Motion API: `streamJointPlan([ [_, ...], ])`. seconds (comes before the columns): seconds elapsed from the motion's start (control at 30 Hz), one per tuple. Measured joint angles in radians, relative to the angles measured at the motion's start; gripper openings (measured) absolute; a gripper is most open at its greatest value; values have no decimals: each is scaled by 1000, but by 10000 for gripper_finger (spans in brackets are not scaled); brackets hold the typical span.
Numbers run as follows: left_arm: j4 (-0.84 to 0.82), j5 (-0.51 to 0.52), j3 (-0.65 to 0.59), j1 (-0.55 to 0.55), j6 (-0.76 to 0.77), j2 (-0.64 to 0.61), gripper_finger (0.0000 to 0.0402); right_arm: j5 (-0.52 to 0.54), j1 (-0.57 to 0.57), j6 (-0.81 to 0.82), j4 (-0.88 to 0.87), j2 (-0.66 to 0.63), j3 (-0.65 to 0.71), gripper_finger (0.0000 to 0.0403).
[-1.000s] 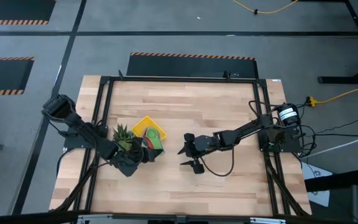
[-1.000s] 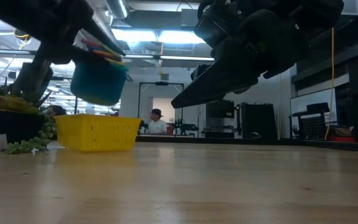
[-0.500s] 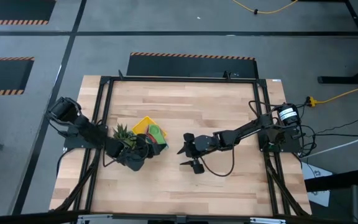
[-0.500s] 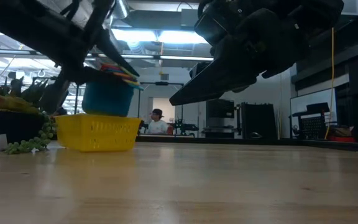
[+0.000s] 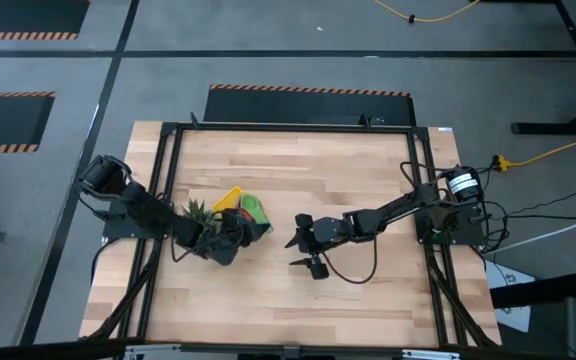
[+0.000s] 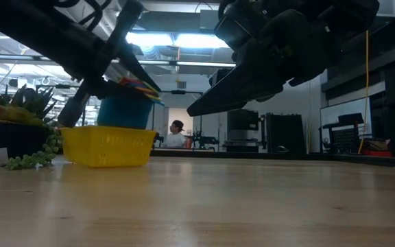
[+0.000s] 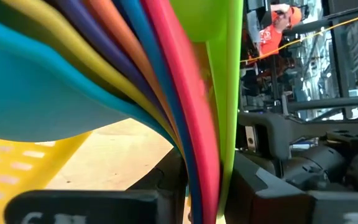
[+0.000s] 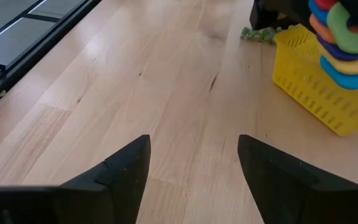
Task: Nest measuring cups in basket
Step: Put the stacked measuring cups into the yellow bin
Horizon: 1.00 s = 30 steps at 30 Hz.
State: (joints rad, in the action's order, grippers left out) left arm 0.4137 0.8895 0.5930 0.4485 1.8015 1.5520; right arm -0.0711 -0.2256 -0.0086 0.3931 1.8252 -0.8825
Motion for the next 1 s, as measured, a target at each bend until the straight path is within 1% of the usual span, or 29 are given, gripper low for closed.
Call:
streamJointPlan([
  [0.33, -2, -92, 0, -41, 3, 0, 66, 0, 0, 0, -1, 0, 0, 248],
  [0.53, -4, -123, 0, -43, 3, 0, 79, 0, 0, 0, -1, 0, 0, 248],
  [0.77, -6, -178, 0, -43, 3, 0, 81, 0, 0, 0, -1, 0, 0, 248],
  [1.0, -10, -177, 0, -43, 3, 0, 101, 0, 0, 0, -1, 0, 0, 248],
])
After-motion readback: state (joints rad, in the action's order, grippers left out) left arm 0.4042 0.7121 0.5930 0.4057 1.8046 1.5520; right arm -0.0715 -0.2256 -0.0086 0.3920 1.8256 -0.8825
